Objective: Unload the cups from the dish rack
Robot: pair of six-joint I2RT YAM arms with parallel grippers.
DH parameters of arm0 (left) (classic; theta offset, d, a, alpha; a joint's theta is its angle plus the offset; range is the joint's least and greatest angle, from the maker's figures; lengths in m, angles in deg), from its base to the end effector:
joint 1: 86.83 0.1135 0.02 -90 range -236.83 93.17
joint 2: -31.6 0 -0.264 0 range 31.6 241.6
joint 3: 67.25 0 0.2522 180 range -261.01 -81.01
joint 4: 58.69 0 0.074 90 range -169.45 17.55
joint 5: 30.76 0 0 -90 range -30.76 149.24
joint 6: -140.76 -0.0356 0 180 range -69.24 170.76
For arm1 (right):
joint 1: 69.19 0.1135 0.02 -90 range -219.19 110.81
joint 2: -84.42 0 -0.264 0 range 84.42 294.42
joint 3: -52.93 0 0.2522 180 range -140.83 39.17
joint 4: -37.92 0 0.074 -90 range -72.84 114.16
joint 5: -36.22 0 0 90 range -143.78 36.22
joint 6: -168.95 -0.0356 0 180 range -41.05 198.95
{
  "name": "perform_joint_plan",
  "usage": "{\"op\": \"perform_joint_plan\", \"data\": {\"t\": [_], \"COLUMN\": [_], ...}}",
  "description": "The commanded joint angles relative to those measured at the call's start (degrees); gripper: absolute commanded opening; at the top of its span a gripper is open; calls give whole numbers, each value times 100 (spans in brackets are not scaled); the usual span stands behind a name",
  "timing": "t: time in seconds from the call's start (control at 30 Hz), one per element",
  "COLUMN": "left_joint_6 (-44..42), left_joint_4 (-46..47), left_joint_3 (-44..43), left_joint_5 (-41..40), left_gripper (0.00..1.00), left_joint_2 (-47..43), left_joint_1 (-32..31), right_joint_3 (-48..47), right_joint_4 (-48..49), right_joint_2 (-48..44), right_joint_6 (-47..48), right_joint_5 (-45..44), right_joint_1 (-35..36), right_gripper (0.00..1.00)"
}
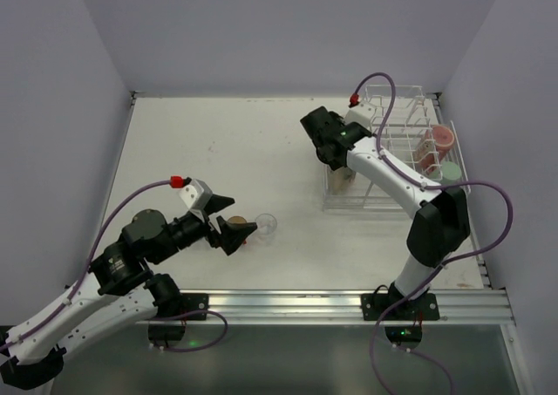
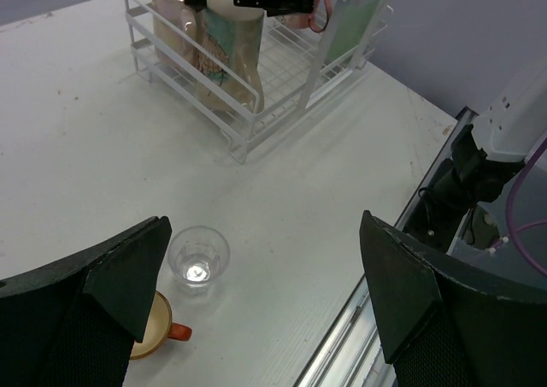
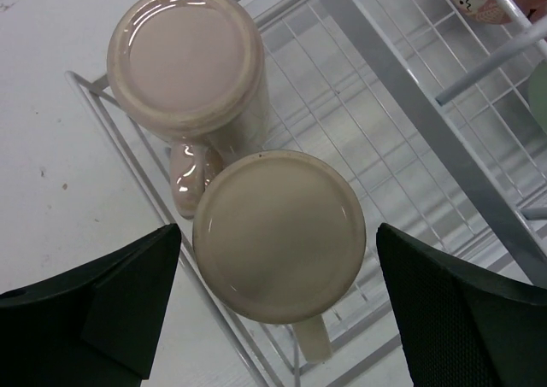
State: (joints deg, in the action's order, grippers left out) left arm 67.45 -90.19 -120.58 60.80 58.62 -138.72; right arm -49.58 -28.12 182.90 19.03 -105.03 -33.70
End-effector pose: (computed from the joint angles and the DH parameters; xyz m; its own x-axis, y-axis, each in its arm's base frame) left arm 0.0733 -0.0950 0.3353 -0.2842 -0.1029 -0.9532 0.7534 0.5910 -0.2884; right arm 0.3057 0.1839 0.3073 -0.4169 0.3679 -0.8311 0.5894 0.8055 0.0609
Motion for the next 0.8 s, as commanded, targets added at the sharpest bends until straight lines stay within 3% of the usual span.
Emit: {"op": "perform_joint_plan", "data": {"t": [0.0,0.43,0.57,0.6,0.77], "left_joint_6": [-148,-157,-157,-157,-157], "left_joint_4": [60,51,69,69,77], "left_joint_3": [-59,-42,-24,-24,-24], "left_joint_5": [-130,-279,-332,-341,-332], "left_gripper": [100,100,100,100,100], "left_joint_2": [40,40,13,5,48], "left_joint_1": [-57,-57,-48,-40,-13], "right_joint_3": [-213,-221,-204,-143,-46], "right_joint_4": [411,648,665,683,858], "right_joint_2": [207,374,287,251,-117], "right_joint_6": [59,226,270,270,384], "right_joint_5": [-140,-149,-184,-184,-289], "right_joint_1": [-68,-138,-138,-138,-86], "right_gripper": [99,97,75,65,49]}}
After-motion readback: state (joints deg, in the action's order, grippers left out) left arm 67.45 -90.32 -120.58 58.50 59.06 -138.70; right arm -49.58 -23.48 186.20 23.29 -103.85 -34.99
